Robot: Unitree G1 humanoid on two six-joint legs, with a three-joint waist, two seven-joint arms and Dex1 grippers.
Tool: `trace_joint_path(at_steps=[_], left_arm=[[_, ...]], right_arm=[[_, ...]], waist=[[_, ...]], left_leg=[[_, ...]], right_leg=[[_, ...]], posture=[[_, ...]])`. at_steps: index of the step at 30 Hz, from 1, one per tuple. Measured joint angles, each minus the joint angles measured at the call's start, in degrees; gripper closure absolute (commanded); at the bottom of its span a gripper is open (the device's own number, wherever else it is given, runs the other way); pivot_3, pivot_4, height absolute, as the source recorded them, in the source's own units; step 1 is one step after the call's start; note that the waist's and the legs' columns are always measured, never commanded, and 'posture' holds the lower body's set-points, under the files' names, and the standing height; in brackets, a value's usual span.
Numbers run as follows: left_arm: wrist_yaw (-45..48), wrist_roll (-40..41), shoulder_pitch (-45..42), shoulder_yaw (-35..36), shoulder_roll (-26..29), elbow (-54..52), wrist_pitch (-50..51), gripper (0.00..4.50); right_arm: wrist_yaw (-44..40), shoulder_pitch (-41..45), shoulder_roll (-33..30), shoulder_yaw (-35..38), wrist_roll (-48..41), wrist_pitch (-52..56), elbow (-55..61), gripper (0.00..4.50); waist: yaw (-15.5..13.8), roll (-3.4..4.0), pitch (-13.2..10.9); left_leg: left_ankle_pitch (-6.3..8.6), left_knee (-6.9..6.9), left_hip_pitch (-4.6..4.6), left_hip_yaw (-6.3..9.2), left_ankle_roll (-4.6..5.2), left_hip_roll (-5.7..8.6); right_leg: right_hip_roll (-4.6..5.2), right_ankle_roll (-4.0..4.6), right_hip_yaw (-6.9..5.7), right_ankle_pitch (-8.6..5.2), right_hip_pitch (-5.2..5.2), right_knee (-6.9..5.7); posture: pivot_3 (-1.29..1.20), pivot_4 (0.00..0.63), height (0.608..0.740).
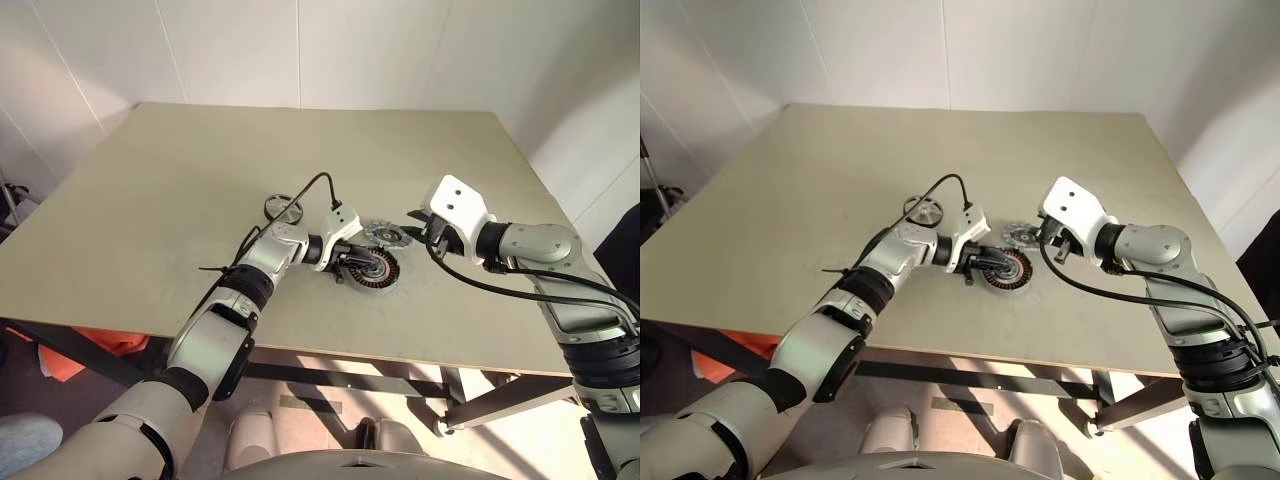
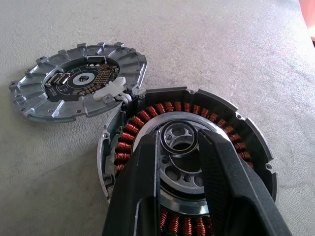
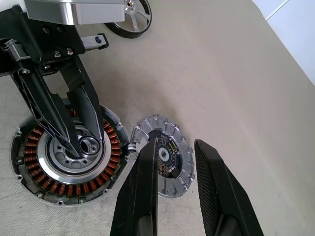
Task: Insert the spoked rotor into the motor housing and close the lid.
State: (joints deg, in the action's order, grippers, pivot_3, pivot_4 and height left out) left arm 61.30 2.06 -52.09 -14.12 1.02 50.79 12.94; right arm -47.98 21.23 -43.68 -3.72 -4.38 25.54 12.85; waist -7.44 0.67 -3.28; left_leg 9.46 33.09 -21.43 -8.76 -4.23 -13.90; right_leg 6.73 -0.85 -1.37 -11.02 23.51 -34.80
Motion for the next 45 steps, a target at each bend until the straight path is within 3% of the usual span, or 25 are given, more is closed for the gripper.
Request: trace_joint_path(at_steps=[7,8,9,21,29,32,34,45], left_arm=[[0.93,-0.31,0.02,-0.06,-0.16,0.02,0.08,3.73],[1.06,-0.31,0.02,-0.06,-0.16,0.03,0.08,3.01],[1.16,-0.31,0.02,-0.06,-0.17,0.05,0.08,2.76],[-1.91,0.21,-0.10,1.53,0.62,-0.23,0.48,2.76],[-4.88,7.58,4.86,8.86,5.75,-20.76,10.10,2.76],[-7.10,9.50,7.99,10.06,7.24,-28.54,14.15,2.72],[-8.77,10.41,9.97,10.47,8.11,-32.38,16.42,2.72],[-18.81,14.78,20.86,14.80,10.56,-44.20,23.57,2.72]], right_arm=[[0.14,0.19,0.63,-1.66,0.83,-0.15,-0.87,3.27],[0.19,0.24,0.64,-1.66,0.90,-0.16,-0.87,3.27],[0.27,0.29,0.65,-1.66,0.97,-0.16,-0.88,3.27],[0.51,0.96,1.64,-1.70,0.98,-0.78,-2.57,3.27],[0.65,0.54,4.97,-3.96,0.59,0.30,-3.48,3.27],[0.83,0.12,5.81,-5.48,0.82,1.54,-4.96,3.83],[0.84,0.15,5.81,-5.63,0.90,2.16,-5.22,4.49],[0.52,0.10,5.71,-7.09,1.99,3.57,-5.11,4.49]], waist=[[0.01,0.00,0.00],[0.01,0.00,0.00],[0.01,0.00,0.00],[0.16,0.00,0.00],[0.27,0.00,0.00],[0.35,0.01,0.00],[0.31,0.01,0.00],[0.56,0.01,0.00]], left_leg=[[0.00,0.00,0.15,0.00,0.00,0.00],[0.00,0.00,0.15,0.00,0.00,0.00],[0.00,0.00,0.15,0.00,0.00,0.00],[0.00,-0.02,0.19,0.00,0.00,0.00],[0.02,-0.09,0.18,0.00,0.03,-0.02],[0.02,-0.09,0.18,0.00,0.02,-0.02],[0.02,-0.09,0.17,0.00,0.01,-0.02],[0.02,-0.11,0.18,0.01,0.00,-0.06]], right_leg=[[0.01,-0.01,0.00,-0.01,-0.17,0.02],[0.01,-0.01,0.00,-0.01,-0.18,0.02],[0.01,-0.01,0.00,-0.01,-0.18,0.03],[0.00,-0.02,-0.01,-0.01,-0.20,0.03],[-0.01,-0.02,-0.04,-0.03,-0.19,0.05],[-0.01,-0.03,-0.04,-0.03,-0.18,0.05],[-0.01,-0.05,-0.04,-0.04,-0.19,0.05],[-0.08,-0.16,-0.02,-0.11,-0.17,0.05]], posture=[[0.00,0.000,0.740],[0.00,0.000,0.740],[0.00,0.000,0.740],[0.00,0.000,0.740],[0.00,0.000,0.740],[0.00,0.000,0.740],[0.00,0.000,0.740],[0.00,0.000,0.740]])
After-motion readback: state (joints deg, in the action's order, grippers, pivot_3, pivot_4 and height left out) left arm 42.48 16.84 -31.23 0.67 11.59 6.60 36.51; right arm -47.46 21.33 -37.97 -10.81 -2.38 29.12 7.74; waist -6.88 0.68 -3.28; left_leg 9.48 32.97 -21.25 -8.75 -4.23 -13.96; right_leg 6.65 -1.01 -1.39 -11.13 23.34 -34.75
